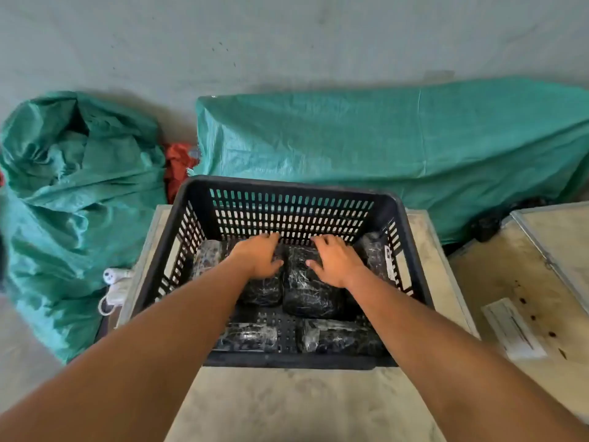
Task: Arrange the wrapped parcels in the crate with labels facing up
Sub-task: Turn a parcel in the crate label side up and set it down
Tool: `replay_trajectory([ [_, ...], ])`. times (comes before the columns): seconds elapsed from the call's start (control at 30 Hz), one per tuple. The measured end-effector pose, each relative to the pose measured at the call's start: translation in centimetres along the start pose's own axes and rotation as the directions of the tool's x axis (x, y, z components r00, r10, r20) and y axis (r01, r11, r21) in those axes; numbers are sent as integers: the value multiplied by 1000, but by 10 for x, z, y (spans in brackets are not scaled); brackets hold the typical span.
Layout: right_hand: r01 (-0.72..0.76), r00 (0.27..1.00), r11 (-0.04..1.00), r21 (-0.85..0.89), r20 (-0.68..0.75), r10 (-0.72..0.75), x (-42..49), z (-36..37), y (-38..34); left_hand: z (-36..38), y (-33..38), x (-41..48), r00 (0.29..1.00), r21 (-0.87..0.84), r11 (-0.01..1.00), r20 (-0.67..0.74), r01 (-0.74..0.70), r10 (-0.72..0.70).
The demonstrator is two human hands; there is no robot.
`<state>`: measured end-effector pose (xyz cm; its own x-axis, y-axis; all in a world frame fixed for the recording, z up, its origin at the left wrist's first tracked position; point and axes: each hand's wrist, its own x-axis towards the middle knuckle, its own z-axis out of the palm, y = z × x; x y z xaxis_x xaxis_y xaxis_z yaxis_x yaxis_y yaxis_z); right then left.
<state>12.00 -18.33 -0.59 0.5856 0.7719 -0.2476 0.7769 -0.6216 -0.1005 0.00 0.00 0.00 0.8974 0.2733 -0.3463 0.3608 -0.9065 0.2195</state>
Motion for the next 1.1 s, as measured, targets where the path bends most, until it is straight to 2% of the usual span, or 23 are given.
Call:
replay_trajectory([
  [0.2, 77, 956, 996, -46, 286, -61, 9, 52, 0, 56, -15, 10, 963, 94, 994, 267, -62, 35],
  [0.37, 90, 906, 991, -102, 421, -39, 13, 74, -6, 83, -26, 8, 956, 65, 994, 283, -92, 70],
  [0.53, 51, 916, 998, -48, 401, -27, 14, 79, -12, 87, -28, 10, 961, -4, 996, 263, -85, 83],
  [0.73, 100, 914, 995, -3, 397, -90, 16, 63, -8, 90, -27, 10, 967, 0, 998, 246, -68, 65],
  [0.8, 127, 931, 991, 32, 341, -130, 15, 55, -4, 91, -28, 10, 969, -5, 998, 239, -68, 67],
  [0.87, 180, 957, 981, 74, 216, -192, 15, 46, 1, 91, -29, 10, 969, -13, 998, 236, -69, 70],
  [0.93, 203, 967, 977, 59, 145, -209, 16, 36, 9, 91, -30, 9, 970, -23, 997, 233, -67, 71],
  [1.0, 155, 968, 988, 21, 195, -156, 16, 30, 16, 92, -30, 8, 971, -28, 998, 230, -63, 68],
  [1.1, 60, 937, 997, -42, 348, -41, 12, 37, 12, 91, -29, 7, 972, -31, 998, 227, -60, 66],
])
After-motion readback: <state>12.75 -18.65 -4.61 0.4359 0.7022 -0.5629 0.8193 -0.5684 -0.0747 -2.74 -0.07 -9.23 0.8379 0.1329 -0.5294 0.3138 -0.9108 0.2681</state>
